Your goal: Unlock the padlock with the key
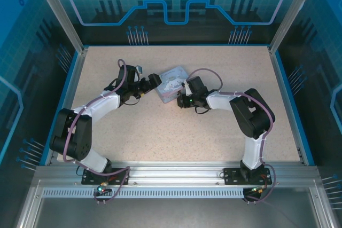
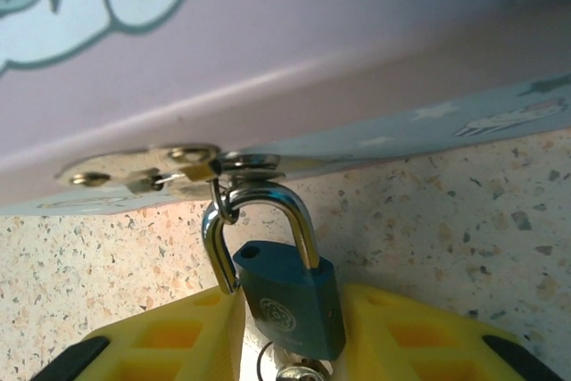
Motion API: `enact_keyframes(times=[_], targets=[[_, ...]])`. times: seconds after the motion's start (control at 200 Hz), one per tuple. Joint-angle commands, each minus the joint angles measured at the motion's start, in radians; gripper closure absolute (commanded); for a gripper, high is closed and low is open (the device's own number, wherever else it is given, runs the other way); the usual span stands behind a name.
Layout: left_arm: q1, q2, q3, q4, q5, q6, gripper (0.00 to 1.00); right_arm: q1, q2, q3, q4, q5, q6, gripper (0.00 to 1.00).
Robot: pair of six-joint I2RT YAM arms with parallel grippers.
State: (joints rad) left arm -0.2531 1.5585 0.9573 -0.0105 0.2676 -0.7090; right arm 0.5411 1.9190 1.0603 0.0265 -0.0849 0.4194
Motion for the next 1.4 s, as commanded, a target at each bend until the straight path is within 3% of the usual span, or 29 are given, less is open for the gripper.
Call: enact_keyframes(times=[0.0,0.505,0.99,1.396], targets=[[0.006,0.011,0.018,0.018,0.024,-0.018,0.01,0.025,0.013,0.0,0.0,-0.002,-0.009,0.68],[0.006,0.008,0.017,0.022,0.027,-0.019,0.01,0.025,-0.026,-0.026,-0.019,0.019,-0.019,0.69],[0.011,0.009,0.02,0.021,0.03,-0.012,0.01,0.012,-0.045,-0.035,-0.025,0.022,-0.013,0.77],[0.018,0.011,0.017,0.029,0.035,-0.005,0.01,-0.001,-0.062,-0.027,-0.048,0.015,-0.018,0.91]])
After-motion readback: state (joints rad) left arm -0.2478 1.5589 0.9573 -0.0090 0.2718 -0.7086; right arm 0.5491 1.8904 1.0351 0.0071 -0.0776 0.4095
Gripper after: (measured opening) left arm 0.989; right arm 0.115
